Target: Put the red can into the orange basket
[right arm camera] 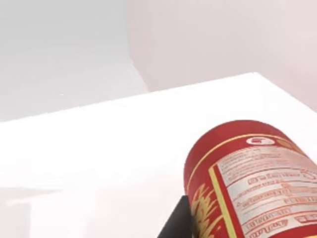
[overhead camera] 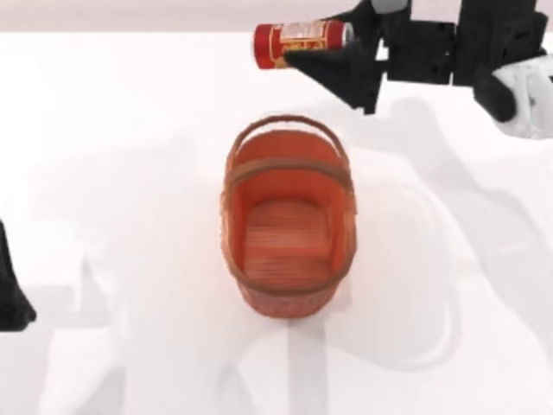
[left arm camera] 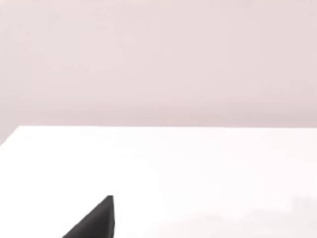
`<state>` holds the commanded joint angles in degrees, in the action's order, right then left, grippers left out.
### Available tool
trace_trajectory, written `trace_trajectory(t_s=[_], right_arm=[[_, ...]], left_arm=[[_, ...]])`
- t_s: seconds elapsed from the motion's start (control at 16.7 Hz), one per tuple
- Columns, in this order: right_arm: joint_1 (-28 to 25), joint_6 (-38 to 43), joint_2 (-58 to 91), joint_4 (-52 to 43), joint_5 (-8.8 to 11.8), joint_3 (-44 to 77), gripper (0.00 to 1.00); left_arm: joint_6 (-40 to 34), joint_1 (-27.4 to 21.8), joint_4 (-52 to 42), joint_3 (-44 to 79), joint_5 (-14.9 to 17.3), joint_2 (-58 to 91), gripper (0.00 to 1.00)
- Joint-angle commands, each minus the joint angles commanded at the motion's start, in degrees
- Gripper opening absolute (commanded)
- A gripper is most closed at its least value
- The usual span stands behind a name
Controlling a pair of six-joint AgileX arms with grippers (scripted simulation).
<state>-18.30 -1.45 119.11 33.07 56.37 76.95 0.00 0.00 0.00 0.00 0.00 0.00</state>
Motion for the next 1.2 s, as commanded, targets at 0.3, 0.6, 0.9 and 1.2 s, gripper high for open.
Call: trace_trajectory(t_s=[0.3, 0.6, 0.9, 1.2], right_arm=[[-0.99, 3.29, -3.68, 10.48, 7.03, -3.65, 0.0], [-0.69, 3.42, -3.59, 10.65, 7.18, -3.53, 0.0], [-1.03, 3.31, 1.59, 17.49, 7.34, -5.44, 0.0], [-1.27, 3.17, 9.26, 28.95, 7.03, -9.03, 0.0]], left_arm=[[0.0, 0.0, 0.0, 0.0, 0.0, 0.0, 1.0], [0.0, 0.0, 0.0, 0.0, 0.0, 0.0, 1.0], [0.0, 0.0, 0.0, 0.0, 0.0, 0.0, 1.0], [0.0, 0.0, 0.0, 0.0, 0.0, 0.0, 1.0]])
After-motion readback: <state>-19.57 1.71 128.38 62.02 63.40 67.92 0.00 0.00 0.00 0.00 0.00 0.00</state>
